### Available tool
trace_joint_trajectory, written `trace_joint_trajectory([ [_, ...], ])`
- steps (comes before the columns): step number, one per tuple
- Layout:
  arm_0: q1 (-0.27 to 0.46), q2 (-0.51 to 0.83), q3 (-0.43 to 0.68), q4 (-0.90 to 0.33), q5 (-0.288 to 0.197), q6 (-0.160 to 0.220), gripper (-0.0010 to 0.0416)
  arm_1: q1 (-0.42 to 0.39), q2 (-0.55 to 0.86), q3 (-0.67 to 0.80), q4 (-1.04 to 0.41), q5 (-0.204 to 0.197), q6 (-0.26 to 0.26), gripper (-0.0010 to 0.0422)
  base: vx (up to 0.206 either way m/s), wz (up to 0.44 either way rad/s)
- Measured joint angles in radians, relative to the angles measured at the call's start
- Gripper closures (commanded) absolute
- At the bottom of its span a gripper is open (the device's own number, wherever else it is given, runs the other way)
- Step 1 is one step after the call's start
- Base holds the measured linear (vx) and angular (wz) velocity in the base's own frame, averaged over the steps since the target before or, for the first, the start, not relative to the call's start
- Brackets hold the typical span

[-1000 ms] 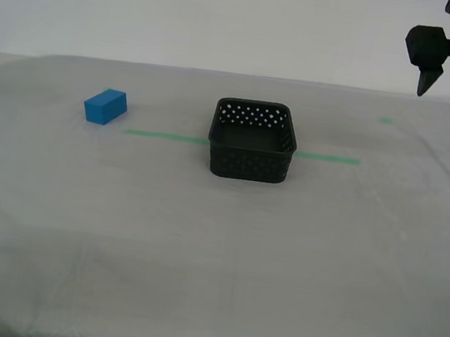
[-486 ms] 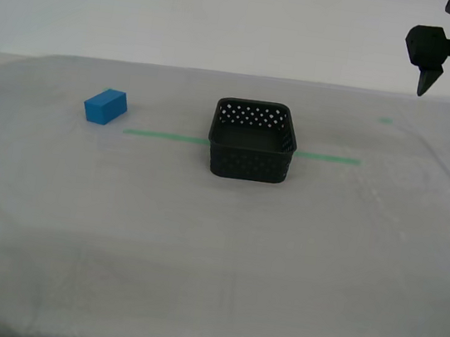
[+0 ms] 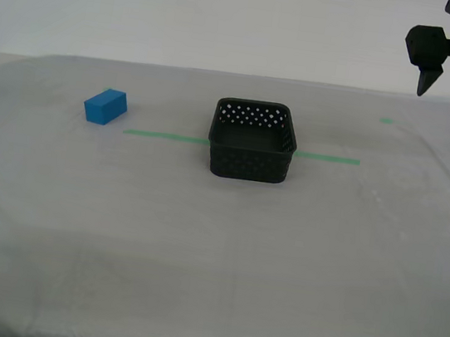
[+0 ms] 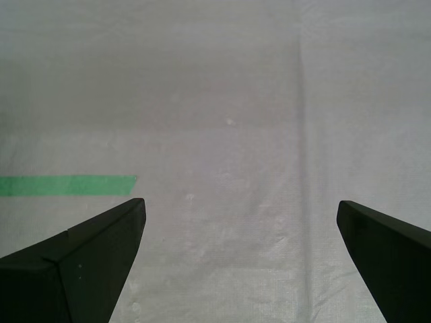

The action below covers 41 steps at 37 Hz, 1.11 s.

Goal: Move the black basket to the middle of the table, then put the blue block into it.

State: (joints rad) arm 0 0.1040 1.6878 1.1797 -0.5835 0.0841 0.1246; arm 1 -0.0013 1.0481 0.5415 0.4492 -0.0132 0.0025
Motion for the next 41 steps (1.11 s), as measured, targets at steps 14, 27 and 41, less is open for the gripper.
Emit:
trace_joint_trajectory([
  [14, 0.000, 0.000, 0.000, 0.000, 0.000, 0.000, 0.0007, 0.000, 0.000, 0.111, -0.285, 0.004, 0.020, 0.0412, 0.000, 0.000],
  [27, 0.000, 0.000, 0.000, 0.000, 0.000, 0.000, 0.0007, 0.000, 0.001, 0.234, -0.546, 0.021, 0.079, 0.0412, 0.000, 0.000],
  [41, 0.000, 0.000, 0.000, 0.000, 0.000, 0.000, 0.0007, 0.000, 0.037, 0.354, -0.763, 0.023, 0.105, 0.0412, 0.000, 0.000],
])
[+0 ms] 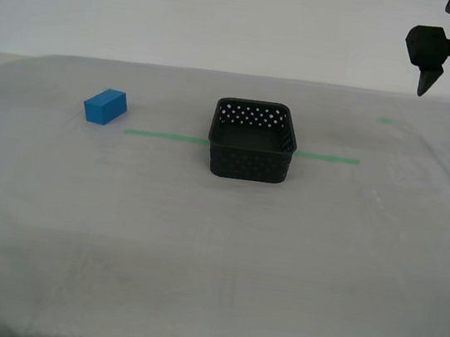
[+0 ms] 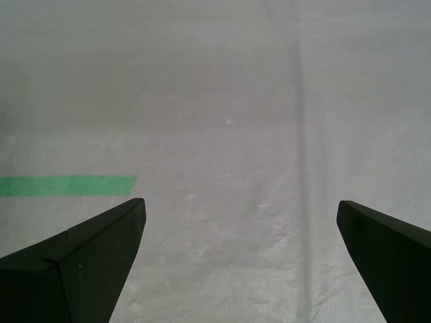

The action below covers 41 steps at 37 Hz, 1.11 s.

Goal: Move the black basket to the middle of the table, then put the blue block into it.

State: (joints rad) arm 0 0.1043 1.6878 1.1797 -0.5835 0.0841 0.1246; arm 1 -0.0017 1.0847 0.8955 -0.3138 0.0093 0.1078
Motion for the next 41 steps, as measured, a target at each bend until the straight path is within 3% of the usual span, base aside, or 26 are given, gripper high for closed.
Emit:
trace_joint_trajectory([
  [19, -0.001, 0.000, 0.000, 0.000, 0.000, 0.000, 0.0007, 0.000, 0.216, 0.249, -0.332, 0.014, 0.039, 0.0412, 0.000, 0.000],
  [30, -0.001, 0.000, 0.000, 0.000, 0.000, 0.000, 0.0007, 0.000, 0.340, 0.388, -0.426, 0.050, 0.079, 0.0412, 0.000, 0.000],
  [41, -0.001, 0.000, 0.000, 0.000, 0.000, 0.000, 0.0007, -0.001, 0.446, 0.504, -0.504, 0.050, 0.105, 0.0412, 0.000, 0.000],
])
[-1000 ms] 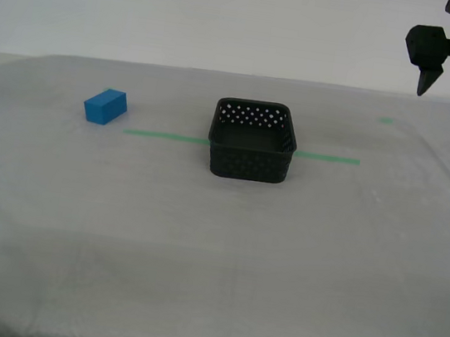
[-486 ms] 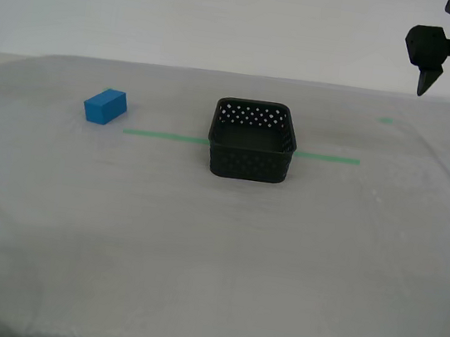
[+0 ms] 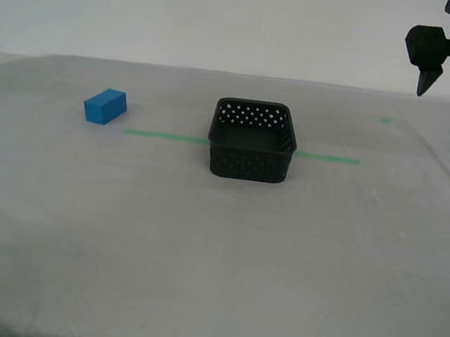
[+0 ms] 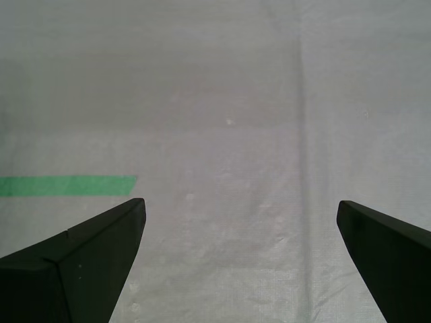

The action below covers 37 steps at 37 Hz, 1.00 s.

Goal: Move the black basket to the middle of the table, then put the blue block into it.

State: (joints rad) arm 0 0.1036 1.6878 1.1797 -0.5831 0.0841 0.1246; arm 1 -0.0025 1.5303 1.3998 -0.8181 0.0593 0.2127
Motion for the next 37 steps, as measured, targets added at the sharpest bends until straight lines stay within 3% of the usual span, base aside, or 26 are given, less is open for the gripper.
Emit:
trace_joint_trajectory([
  [19, 0.000, 0.000, 0.000, 0.004, 0.000, 0.000, 0.0007, -0.002, 0.069, 0.059, -0.010, 0.000, 0.011, 0.0405, 0.000, 0.000],
  [37, 0.000, 0.000, 0.000, 0.006, 0.000, 0.000, 0.0007, -0.003, 0.069, 0.055, -0.010, 0.000, 0.018, 0.0208, 0.000, 0.000],
])
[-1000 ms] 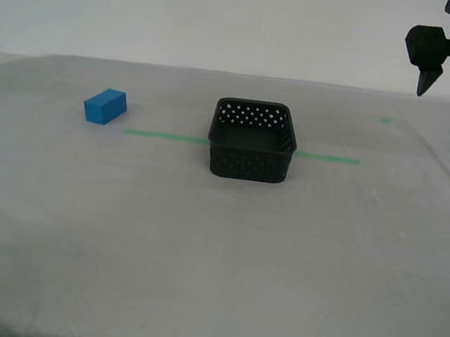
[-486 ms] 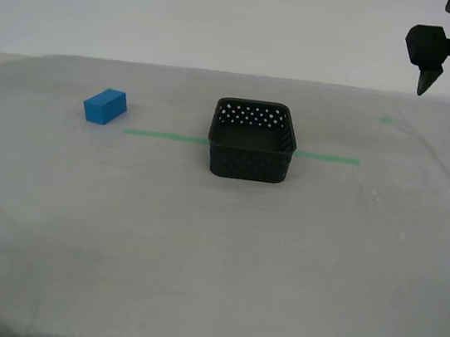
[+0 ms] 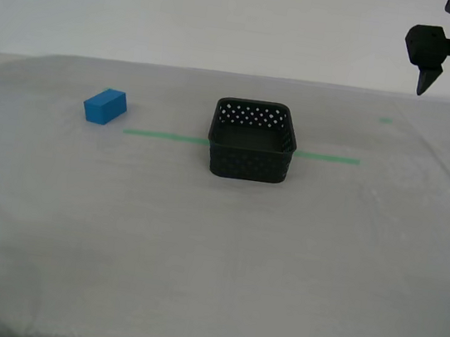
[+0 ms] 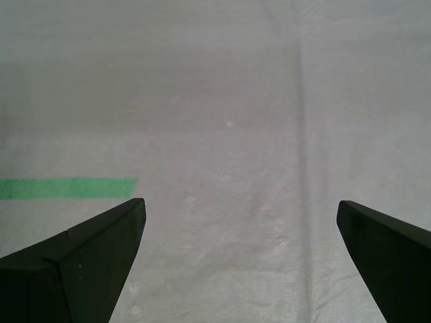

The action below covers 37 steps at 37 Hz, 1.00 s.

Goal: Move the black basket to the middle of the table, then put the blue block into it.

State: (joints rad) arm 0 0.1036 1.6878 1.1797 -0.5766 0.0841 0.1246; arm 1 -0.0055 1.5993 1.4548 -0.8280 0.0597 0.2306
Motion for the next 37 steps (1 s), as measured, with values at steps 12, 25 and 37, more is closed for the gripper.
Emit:
trace_joint_trajectory([
  [12, 0.000, 0.000, 0.000, 0.000, 0.000, 0.000, 0.0007, 0.000, 0.000, 0.000, -0.017, 0.000, 0.000, 0.0099, 0.000, 0.000],
  [25, 0.001, 0.000, 0.000, 0.000, 0.000, 0.000, 0.0007, -0.001, 0.000, 0.000, -0.035, 0.000, 0.000, 0.0008, 0.000, 0.000],
  [37, 0.001, 0.000, 0.000, 0.000, 0.000, 0.000, 0.0007, -0.001, 0.000, 0.000, -0.034, 0.052, -0.026, 0.0014, 0.000, 0.000],
])
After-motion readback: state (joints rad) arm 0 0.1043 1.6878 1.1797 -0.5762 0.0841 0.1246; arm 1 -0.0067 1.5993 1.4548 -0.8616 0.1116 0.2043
